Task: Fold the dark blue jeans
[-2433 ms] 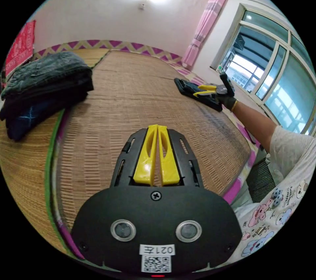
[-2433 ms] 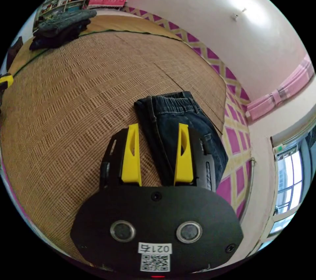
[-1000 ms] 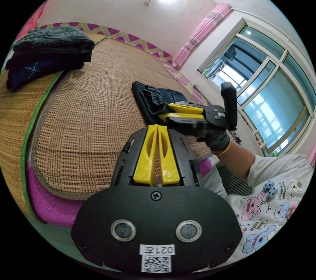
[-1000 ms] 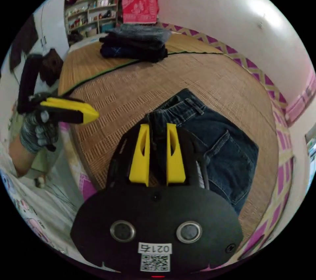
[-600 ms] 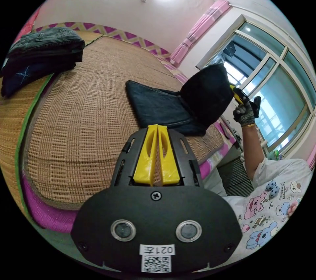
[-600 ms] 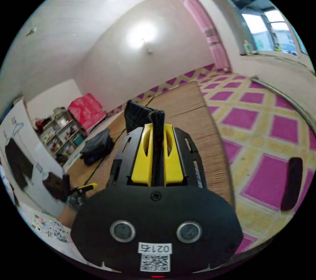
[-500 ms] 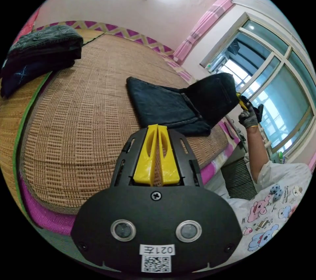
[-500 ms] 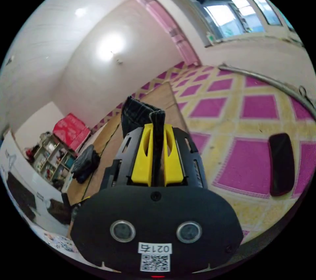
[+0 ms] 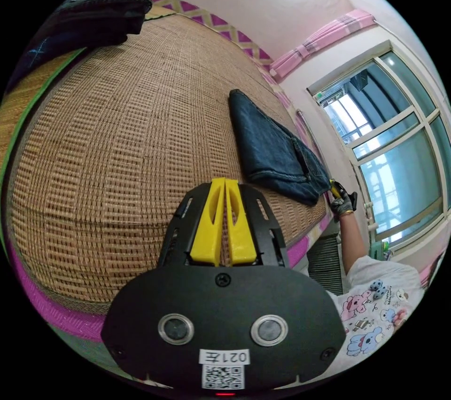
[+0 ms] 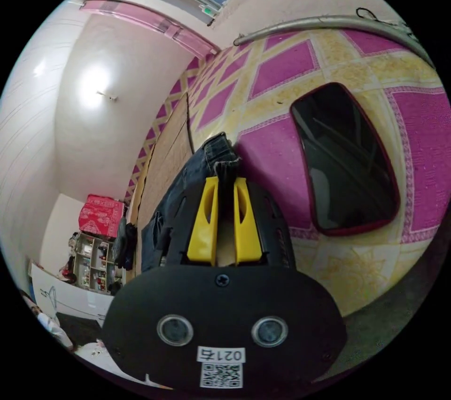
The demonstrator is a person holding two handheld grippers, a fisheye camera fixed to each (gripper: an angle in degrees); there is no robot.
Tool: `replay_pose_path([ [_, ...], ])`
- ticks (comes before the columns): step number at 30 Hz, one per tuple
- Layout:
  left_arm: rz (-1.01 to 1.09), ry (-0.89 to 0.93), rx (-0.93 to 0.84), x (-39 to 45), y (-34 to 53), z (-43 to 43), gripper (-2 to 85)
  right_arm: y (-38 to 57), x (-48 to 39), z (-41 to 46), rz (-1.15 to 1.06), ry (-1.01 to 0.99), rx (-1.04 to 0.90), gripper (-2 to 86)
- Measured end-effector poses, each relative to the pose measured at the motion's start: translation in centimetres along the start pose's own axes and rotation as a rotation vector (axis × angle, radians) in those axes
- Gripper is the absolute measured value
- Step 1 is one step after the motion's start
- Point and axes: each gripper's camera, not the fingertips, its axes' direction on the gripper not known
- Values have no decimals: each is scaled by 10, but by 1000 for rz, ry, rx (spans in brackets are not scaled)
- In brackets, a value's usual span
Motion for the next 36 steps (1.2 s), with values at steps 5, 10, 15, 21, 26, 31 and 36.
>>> replay_pose_path([
  [5, 357, -77, 96, 81, 16, -6, -7, 40, -61, -49, -259, 330, 198, 57],
  [10, 708, -52, 28, 202, 13, 54, 24, 81, -162, 0, -747, 298, 161, 55],
  [15, 819, -89, -96, 262, -4, 145, 70, 100, -208, 92, -963, 194, -7, 58],
  [21, 829, -93, -210, 280, -24, 202, 116, 95, -211, 139, -967, 204, -102, 39],
  [26, 874, -145, -229, 287, -34, 211, 105, 94, -202, 145, -922, 166, -127, 20],
  [31, 672, 13, -231, 260, -81, 188, 59, 101, -206, 145, -922, 181, -112, 9],
  [36, 455, 250, 8, 201, -132, 80, 55, 98, -206, 144, -881, 164, -116, 4],
])
